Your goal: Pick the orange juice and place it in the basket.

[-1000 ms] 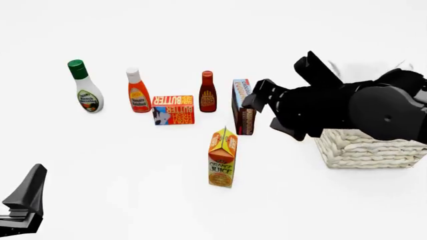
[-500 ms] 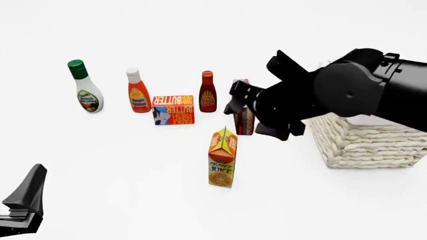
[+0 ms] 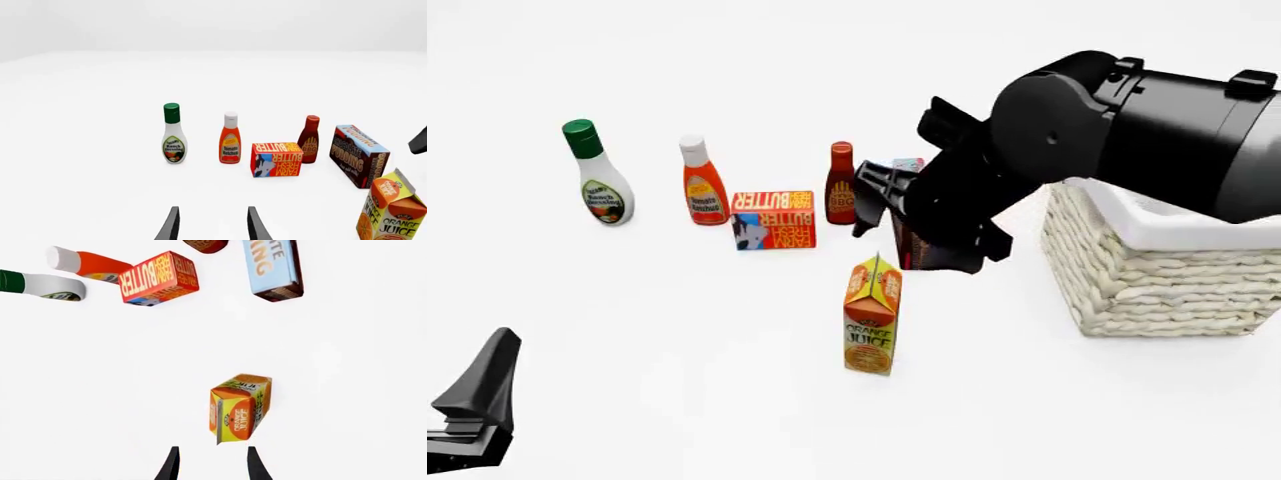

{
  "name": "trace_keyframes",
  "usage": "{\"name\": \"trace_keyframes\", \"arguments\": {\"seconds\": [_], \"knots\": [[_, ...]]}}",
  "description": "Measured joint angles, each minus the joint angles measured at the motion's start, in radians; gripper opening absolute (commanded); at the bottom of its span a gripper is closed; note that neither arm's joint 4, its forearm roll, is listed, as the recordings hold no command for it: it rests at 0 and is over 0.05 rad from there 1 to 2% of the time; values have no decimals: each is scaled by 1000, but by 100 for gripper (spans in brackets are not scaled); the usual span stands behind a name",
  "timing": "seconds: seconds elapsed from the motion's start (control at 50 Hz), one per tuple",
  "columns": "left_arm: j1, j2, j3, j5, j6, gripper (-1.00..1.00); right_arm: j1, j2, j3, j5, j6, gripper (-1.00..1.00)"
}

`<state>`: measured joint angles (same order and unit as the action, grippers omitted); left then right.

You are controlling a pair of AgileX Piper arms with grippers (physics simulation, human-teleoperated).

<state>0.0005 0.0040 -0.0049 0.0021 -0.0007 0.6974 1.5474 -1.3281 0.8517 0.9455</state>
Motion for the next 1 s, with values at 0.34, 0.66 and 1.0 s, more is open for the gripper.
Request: {"name": "trace_keyframes", "arguments": {"seconds": [0.34, 0.66, 1.0], "knots": [[0, 0, 0, 0, 0, 100, 37, 82, -101, 109, 16, 100], [0, 0, 0, 0, 0, 100, 20, 179, -234, 242, -29, 100], [0, 0, 0, 0, 0, 100, -2, 254, -326, 333, -76, 100]]}}
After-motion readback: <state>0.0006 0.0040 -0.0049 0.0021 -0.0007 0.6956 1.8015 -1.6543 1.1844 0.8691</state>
